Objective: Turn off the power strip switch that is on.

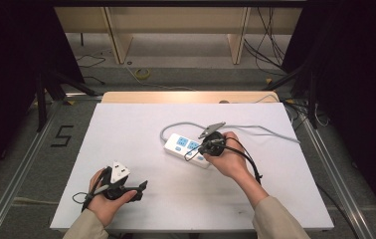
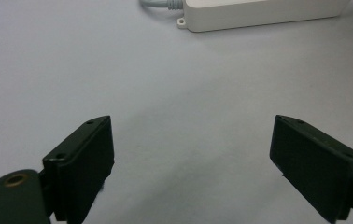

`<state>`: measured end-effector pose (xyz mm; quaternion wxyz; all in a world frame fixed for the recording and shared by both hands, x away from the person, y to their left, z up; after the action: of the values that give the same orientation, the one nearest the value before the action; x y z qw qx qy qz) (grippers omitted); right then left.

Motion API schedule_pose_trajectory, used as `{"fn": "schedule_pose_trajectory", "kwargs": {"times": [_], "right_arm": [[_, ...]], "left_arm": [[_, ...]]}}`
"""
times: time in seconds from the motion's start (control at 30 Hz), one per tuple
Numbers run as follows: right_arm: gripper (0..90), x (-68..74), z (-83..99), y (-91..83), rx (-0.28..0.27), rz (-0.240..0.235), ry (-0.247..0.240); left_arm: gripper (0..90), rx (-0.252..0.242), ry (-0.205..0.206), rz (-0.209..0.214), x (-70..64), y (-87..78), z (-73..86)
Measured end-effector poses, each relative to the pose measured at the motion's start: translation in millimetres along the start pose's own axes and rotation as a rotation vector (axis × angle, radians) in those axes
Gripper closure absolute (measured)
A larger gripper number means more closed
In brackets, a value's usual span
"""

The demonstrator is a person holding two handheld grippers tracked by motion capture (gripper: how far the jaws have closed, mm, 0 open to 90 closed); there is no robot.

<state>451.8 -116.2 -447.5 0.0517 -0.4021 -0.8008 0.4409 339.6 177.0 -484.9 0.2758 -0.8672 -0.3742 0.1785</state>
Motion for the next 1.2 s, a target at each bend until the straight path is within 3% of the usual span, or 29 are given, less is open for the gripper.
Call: {"fn": "schedule_pose_trajectory", "kwargs": {"times": [1.2], "right_arm": [[90.0, 6.8, 0.8, 16.1, 0.071, -0.017, -0.020]], "left_arm": [[13.4, -0.001, 0.003, 0.002, -0.3, 1.0, -0.4]]}}
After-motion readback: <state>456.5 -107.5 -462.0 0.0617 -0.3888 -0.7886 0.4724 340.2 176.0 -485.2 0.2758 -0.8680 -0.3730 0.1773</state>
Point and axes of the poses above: each handheld gripper's, and its own axes: y roughly forward along the jaws, z roughly out of its underside, x roughly to its left, the point moved 2 cm from there along y, roughly forward along the jaws, and after that the axes turned 14 degrees about z, right-handed, at the moved point
